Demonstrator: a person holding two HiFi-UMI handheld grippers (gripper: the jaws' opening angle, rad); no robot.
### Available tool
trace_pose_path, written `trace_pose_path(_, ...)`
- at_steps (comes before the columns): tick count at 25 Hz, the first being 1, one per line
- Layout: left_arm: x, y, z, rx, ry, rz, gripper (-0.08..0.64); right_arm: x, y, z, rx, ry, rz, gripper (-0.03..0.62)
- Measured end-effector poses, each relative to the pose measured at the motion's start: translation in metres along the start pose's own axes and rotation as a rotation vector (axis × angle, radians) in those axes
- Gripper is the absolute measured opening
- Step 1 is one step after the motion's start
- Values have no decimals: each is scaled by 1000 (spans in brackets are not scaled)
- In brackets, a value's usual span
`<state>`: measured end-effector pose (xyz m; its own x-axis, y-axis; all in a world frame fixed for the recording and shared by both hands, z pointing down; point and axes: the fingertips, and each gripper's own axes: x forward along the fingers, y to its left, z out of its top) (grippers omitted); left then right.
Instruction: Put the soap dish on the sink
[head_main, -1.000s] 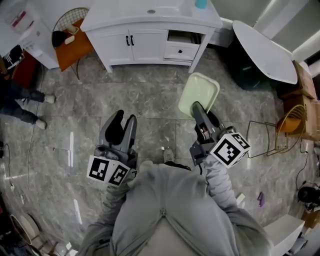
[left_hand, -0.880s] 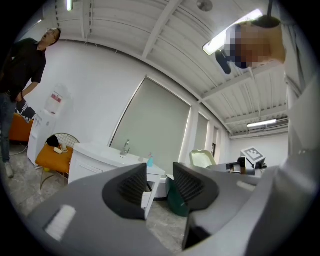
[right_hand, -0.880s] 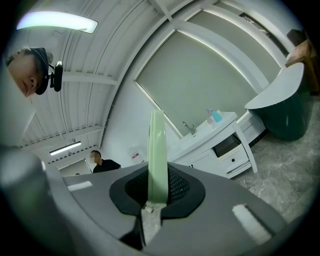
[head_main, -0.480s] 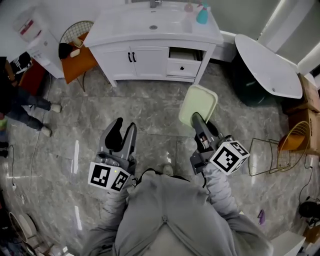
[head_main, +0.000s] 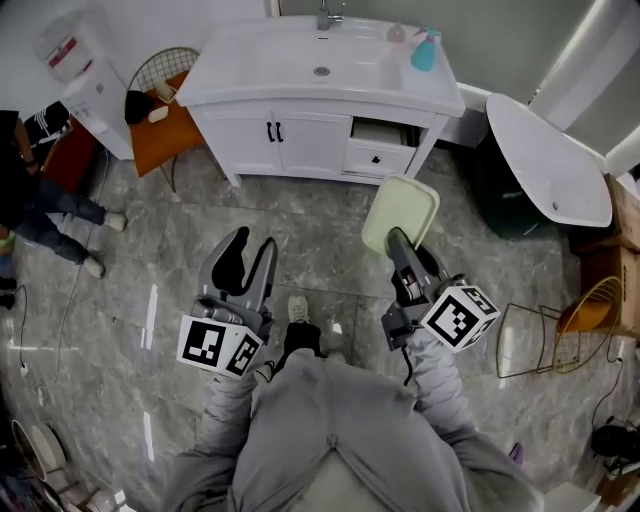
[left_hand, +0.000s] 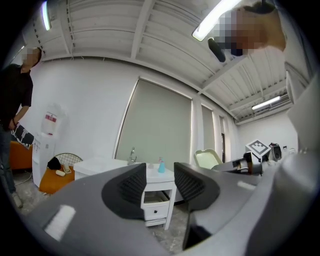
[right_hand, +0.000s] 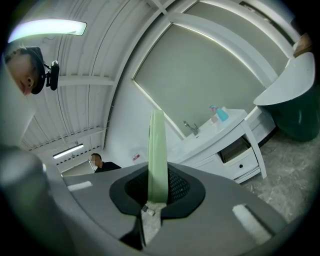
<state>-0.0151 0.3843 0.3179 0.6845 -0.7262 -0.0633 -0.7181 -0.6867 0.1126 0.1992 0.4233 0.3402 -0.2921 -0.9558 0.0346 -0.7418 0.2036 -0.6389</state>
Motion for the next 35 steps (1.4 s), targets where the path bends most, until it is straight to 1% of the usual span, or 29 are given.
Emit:
trace_pose_path(6, 51, 57, 6, 12, -10, -31, 184, 71, -7, 8, -4, -13, -28, 21)
trace_pose_path(10, 82, 107, 11, 12, -13, -53, 184, 127, -13, 12, 1, -34, -45, 21)
trace_pose_path(14, 108, 153, 13, 11, -9, -73, 184, 177, -12, 15, 6, -41, -79, 21)
trace_pose_path(19, 134, 195, 14, -7, -1, -78, 184, 228, -10, 21, 7, -38, -89, 21)
trace_pose_path(22, 147, 217, 14, -17, -3, -63, 184, 257, -11, 24, 7, -23, -89, 21)
trace_pose_path(25, 159, 240, 11, -21, 0, -35, 184, 289, -15, 26, 7, -5, -73, 21)
trace_pose_path(30, 189, 272, -1, -16, -2, 28, 184, 349, -33, 30, 17, 22, 6, 21)
trace_pose_path(35, 235, 313, -1, -9, -10, 97, 184, 421, -57, 41, 28, 76, 42, 21)
